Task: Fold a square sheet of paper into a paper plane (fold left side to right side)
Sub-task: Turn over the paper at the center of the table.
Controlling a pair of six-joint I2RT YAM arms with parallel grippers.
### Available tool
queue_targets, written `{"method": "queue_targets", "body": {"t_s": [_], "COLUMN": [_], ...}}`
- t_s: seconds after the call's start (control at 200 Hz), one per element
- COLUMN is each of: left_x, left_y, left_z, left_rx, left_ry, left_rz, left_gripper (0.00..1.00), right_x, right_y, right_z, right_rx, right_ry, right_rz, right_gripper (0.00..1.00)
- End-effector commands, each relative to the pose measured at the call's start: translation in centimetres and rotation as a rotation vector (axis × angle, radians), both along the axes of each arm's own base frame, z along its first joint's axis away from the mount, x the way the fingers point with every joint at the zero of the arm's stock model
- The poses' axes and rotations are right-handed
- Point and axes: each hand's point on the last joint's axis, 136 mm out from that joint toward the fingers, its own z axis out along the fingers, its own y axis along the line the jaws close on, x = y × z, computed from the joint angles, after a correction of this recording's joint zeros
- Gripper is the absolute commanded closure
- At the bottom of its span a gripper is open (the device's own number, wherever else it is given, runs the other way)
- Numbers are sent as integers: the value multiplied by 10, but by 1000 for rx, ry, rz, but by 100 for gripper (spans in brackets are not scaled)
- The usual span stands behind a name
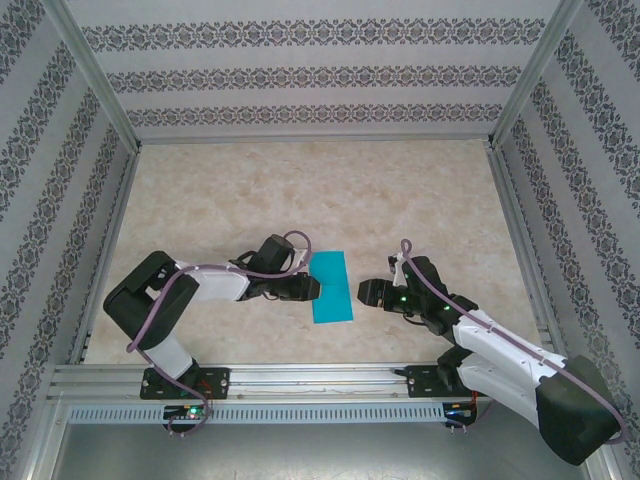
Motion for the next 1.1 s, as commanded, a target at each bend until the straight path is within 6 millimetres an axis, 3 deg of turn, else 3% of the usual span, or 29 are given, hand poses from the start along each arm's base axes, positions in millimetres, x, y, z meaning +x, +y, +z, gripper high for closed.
{"method": "queue_targets", "body": {"t_s": [0.0, 0.09, 0.165, 0.34, 0.56, 0.635, 0.675, 0.934, 1.094], "left_x": [14, 15, 16, 15, 13, 13, 13, 13, 13], "left_y": [-8, -5, 0, 10, 12, 11, 12, 14, 15], "left_z": [14, 21, 28, 44, 46, 46, 46, 43, 39], "left_rx": [-63, -80, -87, -106, -125, -126, -126, -119, -109], "left_ry": [-66, -100, -138, -187, -181, -181, -180, -176, -170], "left_rz": [-3, 17, 39, 90, 106, 106, 107, 116, 124], "left_gripper": [84, 95, 98, 98, 98, 98, 98, 98, 98], "right_x": [-1, 0, 3, 15, 28, 30, 38, 52, 56], "right_y": [1, 7, 12, 27, 54, 58, 66, 89, 92], "right_z": [-1, 2, 6, 18, 33, 24, 34, 23, 9], "right_rx": [20, 39, 58, 111, 167, 157, 175, 178, 159], "right_ry": [14, 12, 5, -37, -109, -96, -118, -93, -59], "right_rz": [6, 23, 35, 43, 76, 80, 82, 103, 84], "right_gripper": [34, 36, 37, 37, 37, 37, 36, 36, 37]}}
